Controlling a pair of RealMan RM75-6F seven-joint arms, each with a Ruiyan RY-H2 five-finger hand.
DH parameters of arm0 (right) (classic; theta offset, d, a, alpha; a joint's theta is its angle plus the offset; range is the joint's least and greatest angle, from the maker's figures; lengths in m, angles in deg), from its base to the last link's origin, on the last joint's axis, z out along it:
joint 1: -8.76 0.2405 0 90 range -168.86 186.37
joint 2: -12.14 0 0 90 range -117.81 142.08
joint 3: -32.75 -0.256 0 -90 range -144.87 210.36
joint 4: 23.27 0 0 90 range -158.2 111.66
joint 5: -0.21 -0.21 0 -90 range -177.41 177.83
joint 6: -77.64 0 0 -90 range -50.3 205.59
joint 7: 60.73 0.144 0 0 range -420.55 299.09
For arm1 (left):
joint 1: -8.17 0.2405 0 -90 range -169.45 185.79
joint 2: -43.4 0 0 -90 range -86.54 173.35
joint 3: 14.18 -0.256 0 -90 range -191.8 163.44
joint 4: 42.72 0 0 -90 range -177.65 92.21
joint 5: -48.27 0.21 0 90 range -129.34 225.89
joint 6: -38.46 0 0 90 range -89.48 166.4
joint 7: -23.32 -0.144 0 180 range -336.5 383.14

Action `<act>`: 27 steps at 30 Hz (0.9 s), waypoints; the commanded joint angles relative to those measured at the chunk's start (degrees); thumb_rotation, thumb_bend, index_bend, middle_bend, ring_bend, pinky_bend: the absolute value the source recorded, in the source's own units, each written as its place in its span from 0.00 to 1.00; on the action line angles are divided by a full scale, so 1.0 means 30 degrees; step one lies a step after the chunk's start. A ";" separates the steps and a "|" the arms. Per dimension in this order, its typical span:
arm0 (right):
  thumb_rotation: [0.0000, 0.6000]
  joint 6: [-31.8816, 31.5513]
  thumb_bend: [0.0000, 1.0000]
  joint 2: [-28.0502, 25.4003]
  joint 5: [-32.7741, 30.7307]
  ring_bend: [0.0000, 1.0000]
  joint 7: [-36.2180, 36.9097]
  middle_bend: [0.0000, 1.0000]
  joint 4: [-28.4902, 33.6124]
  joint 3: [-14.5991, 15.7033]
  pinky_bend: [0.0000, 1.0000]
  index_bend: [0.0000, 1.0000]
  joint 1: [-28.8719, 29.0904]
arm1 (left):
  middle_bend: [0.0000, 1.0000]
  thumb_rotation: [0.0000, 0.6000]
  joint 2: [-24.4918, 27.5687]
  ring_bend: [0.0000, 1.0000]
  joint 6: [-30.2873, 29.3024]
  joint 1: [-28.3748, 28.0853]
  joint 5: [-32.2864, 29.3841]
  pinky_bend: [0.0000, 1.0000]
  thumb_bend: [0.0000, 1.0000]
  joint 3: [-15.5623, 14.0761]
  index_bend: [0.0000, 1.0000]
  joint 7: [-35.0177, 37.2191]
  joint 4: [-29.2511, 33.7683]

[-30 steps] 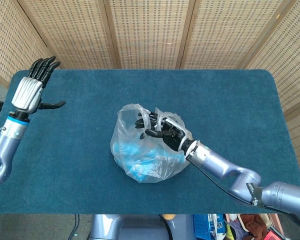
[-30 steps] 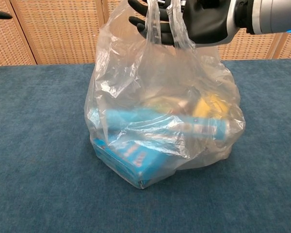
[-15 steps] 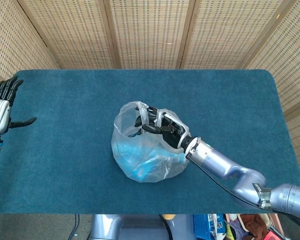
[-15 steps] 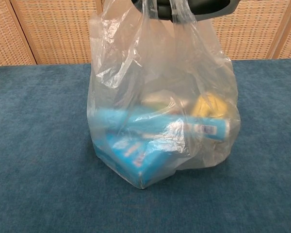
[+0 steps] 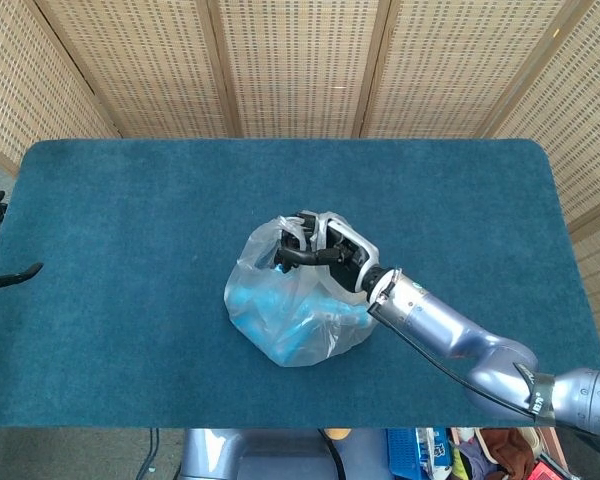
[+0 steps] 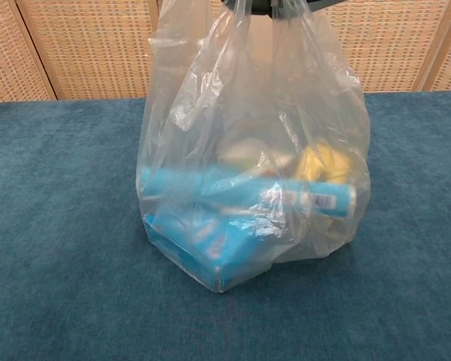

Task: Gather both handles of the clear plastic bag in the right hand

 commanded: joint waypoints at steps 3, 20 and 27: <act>1.00 0.0805 0.09 -0.0481 -0.1400 0.70 -0.2046 0.70 0.0329 0.0133 0.54 0.60 0.0518 | 0.00 1.00 -0.0095 0.00 0.0004 0.0283 0.0157 0.01 0.00 0.0118 0.00 0.0215 0.0004; 1.00 0.2301 1.00 -0.1058 -0.3421 0.90 -0.6635 0.87 0.0011 0.0267 0.75 0.82 0.1739 | 0.00 1.00 -0.0129 0.00 -0.0220 0.1213 0.0242 0.01 0.00 0.0636 0.00 0.0230 0.1209; 1.00 0.2150 1.00 -0.1881 -0.4551 0.94 -0.8466 0.88 0.0093 0.0538 0.84 0.81 0.2616 | 0.00 1.00 -0.0168 0.00 -0.0808 0.1747 -0.0127 0.01 0.00 0.0868 0.00 -0.1502 0.1525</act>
